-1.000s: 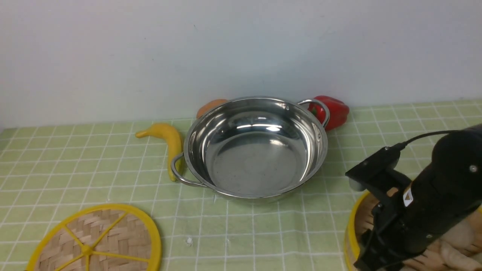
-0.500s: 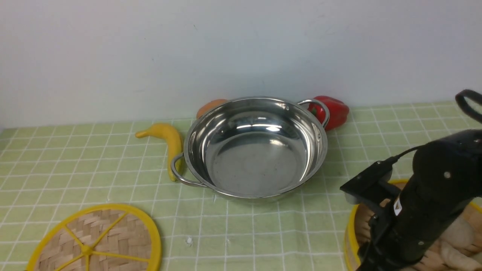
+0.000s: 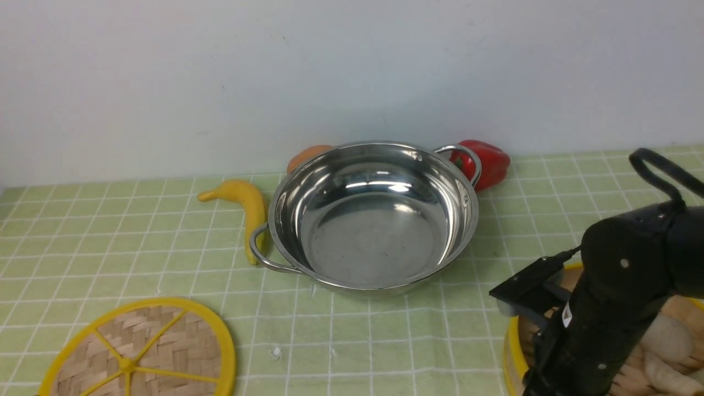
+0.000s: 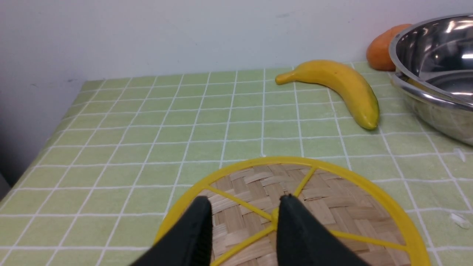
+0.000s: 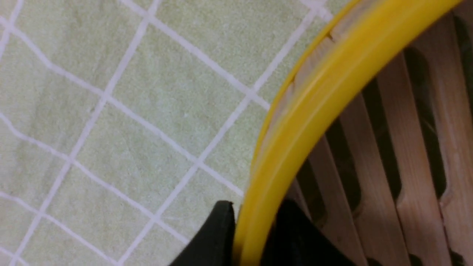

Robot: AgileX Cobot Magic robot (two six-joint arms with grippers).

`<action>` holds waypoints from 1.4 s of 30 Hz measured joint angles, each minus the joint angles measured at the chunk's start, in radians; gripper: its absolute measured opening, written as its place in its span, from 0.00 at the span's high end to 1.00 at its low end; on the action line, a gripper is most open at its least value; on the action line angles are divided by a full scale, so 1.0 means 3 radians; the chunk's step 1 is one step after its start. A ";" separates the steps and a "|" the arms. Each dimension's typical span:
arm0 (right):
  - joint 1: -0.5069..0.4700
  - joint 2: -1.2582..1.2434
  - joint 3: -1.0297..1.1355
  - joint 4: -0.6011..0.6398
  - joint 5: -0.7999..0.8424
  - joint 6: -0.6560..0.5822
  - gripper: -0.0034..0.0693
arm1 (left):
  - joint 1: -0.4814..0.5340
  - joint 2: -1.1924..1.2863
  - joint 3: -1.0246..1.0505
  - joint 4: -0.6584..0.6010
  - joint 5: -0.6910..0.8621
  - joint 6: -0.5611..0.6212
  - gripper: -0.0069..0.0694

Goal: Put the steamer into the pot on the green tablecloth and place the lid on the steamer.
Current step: 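Reach for and grasp the rim of the bamboo steamer holding the buns with the right gripper, then place the bamboo steamer basket of food into the steel pot with the right gripper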

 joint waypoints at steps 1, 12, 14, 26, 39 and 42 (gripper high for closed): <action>0.0003 0.0000 -0.0003 0.0002 0.0015 0.0010 0.86 | 0.0000 0.0000 0.0000 0.0000 0.0000 0.0000 0.59; 0.0003 0.0004 -0.0284 -0.0197 0.0357 0.0043 0.86 | 0.0000 0.0000 0.0000 0.0000 0.0000 0.0000 0.59; 0.0003 0.0000 -0.0441 -0.0356 0.0485 0.0088 0.86 | 0.0000 0.0000 0.0000 0.0000 0.0000 0.0000 0.59; 0.0003 -0.0173 -0.1441 -0.1058 0.0904 0.0220 0.86 | 0.0000 0.0000 0.0000 0.0000 0.0000 0.0000 0.59; 0.0451 0.0078 -0.2392 -0.0619 0.0922 -0.0973 0.86 | 0.0000 0.0000 0.0000 0.0000 0.0000 0.0000 0.59; 0.0654 0.0266 -0.2598 -0.0651 0.0845 -0.1168 0.86 | -0.0003 0.0000 0.0000 0.0000 0.0000 0.0000 0.59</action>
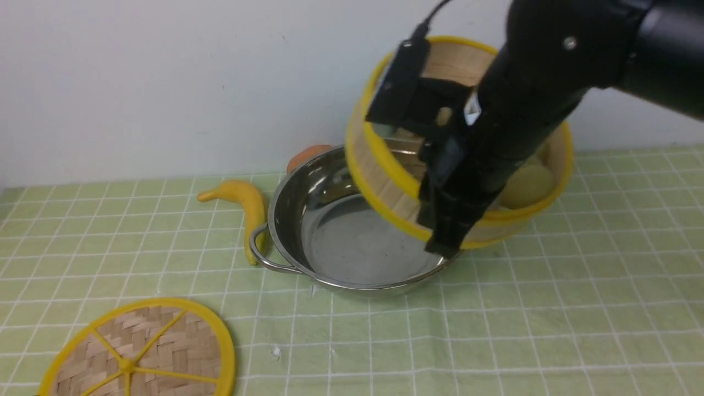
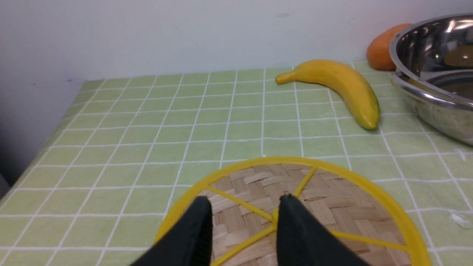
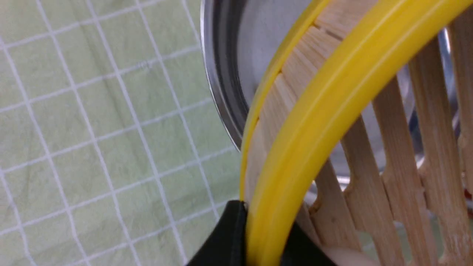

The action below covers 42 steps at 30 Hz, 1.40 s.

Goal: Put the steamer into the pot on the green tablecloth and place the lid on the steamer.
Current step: 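Place the bamboo steamer basket of food into the steel pot with the right gripper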

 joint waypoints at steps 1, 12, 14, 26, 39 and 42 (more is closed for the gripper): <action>0.0067 0.0079 -0.0071 0.0000 -0.0017 -0.0067 0.86 | 0.0000 0.0000 0.0000 0.0000 0.0000 0.0000 0.59; 0.0253 0.0912 -0.0525 -0.0538 -0.0083 -0.0197 0.86 | 0.0000 0.0000 0.0000 0.0000 0.0000 0.0000 0.59; 0.0253 0.1070 -0.0525 -0.0611 -0.0146 -0.0197 0.86 | 0.0000 0.0000 0.0000 0.0000 0.0000 0.0000 0.59; 0.0253 0.1356 -0.0534 -0.0666 -0.0345 -0.0213 0.86 | 0.0000 0.0000 0.0000 0.0000 0.0000 0.0000 0.59; 0.0253 0.1489 -0.0551 -0.0763 -0.0249 -0.0220 0.86 | 0.0000 0.0000 0.0000 0.0000 0.0000 0.0000 0.59; 0.0253 0.1490 -0.0551 -0.0763 -0.0221 -0.0220 0.86 | 0.0000 0.0000 0.0000 0.0000 0.0000 0.0000 0.59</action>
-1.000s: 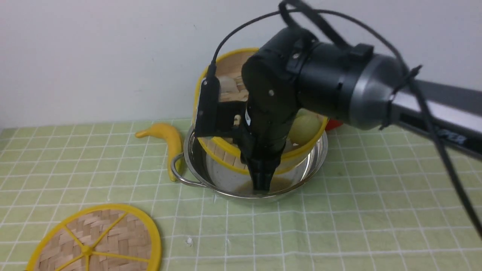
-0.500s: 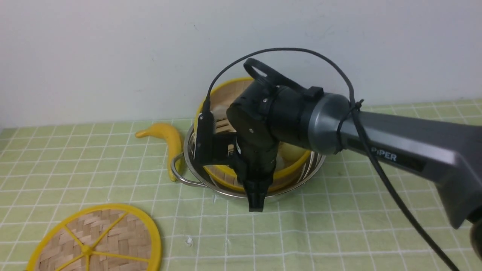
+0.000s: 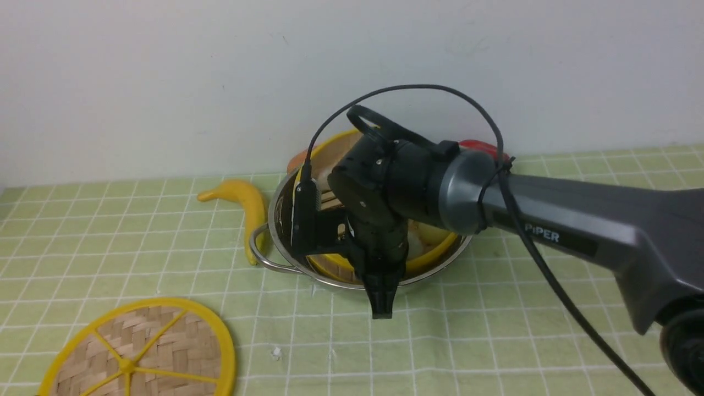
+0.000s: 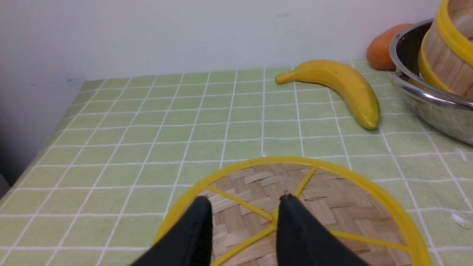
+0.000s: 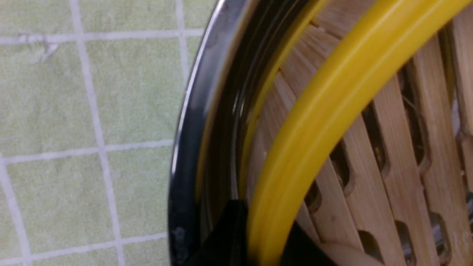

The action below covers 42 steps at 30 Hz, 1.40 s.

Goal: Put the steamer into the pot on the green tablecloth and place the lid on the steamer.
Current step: 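Place the bamboo steamer basket of food into the steel pot with the right gripper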

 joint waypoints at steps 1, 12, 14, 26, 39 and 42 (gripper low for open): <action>0.0000 0.0000 0.0000 0.0000 0.0012 0.0000 0.86 | 0.0000 0.0000 0.0000 0.0000 0.0000 0.0000 0.59; 0.0000 0.0000 -0.0008 0.0064 0.0069 -0.0106 0.73 | 0.0000 0.0000 0.0000 0.0000 0.0000 0.0000 0.59; 0.0000 -0.0003 -0.0014 0.0067 0.0036 -0.0111 0.67 | 0.0000 0.0000 0.0000 0.0000 0.0000 0.0000 0.59; 0.0000 -0.0023 -0.0047 -0.0099 0.0017 -0.0039 0.42 | 0.0000 0.0000 0.0000 0.0000 0.0000 0.0000 0.59; 0.0000 -0.0027 -0.0050 -0.0088 0.0024 0.0051 0.50 | 0.0000 0.0000 0.0000 0.0000 0.0000 0.0000 0.59; 0.0000 -0.0062 -0.0050 -0.0098 -0.0003 0.0061 0.42 | 0.0000 0.0000 0.0000 0.0000 0.0000 0.0000 0.59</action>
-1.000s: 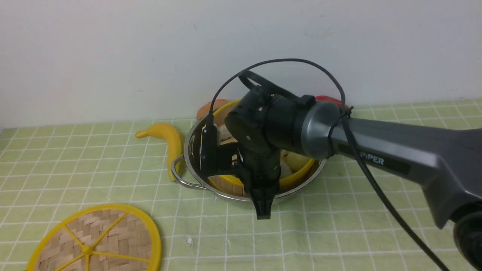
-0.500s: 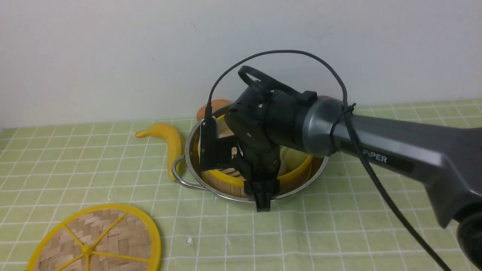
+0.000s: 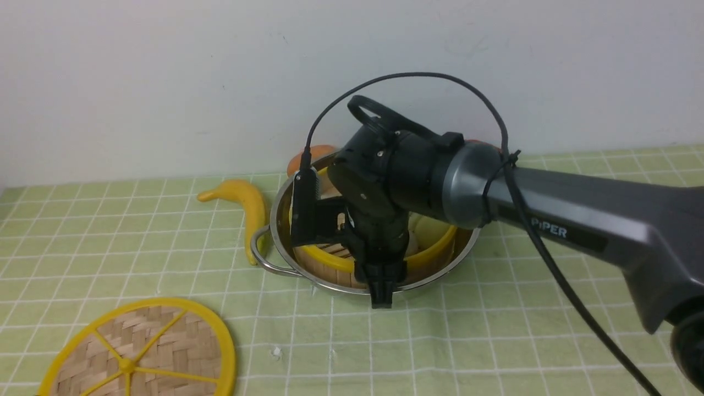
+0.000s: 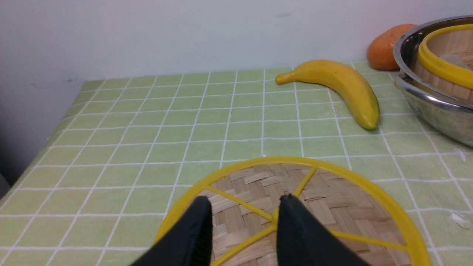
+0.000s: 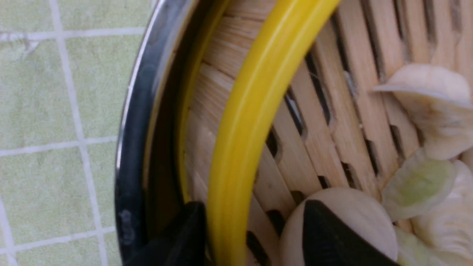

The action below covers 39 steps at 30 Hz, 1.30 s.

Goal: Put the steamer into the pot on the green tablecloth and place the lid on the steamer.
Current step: 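Place the bamboo steamer basket of food into the steel pot with the right gripper, then grasp the bamboo steamer lid lying on the table by its centre knob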

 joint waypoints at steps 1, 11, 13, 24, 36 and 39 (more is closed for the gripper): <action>0.0000 -0.0019 0.0000 -0.0013 -0.0007 0.0008 0.39 | 0.0000 0.0000 0.0000 0.0000 0.0000 0.0000 0.59; 0.0000 -0.0141 -0.0091 -0.0016 -0.0055 0.0164 0.17 | 0.0000 0.0000 0.0000 0.0000 0.0000 0.0000 0.59; 0.0000 -0.0159 -0.0202 -0.0013 0.0011 0.0209 0.16 | 0.0000 0.0000 0.0000 0.0000 0.0000 0.0000 0.59; 0.0000 -0.0277 -0.1430 0.0036 0.0266 0.1282 0.65 | 0.0000 0.0000 0.0000 0.0000 0.0000 0.0000 0.59; 0.0000 -0.0552 -0.1892 0.0195 0.0272 0.2103 0.97 | 0.0000 0.0000 0.0000 0.0000 0.0000 0.0000 0.59; 0.0000 -0.0552 -0.1889 0.0281 0.0280 0.2212 0.97 | 0.0000 0.0000 0.0000 0.0000 0.0000 0.0000 0.59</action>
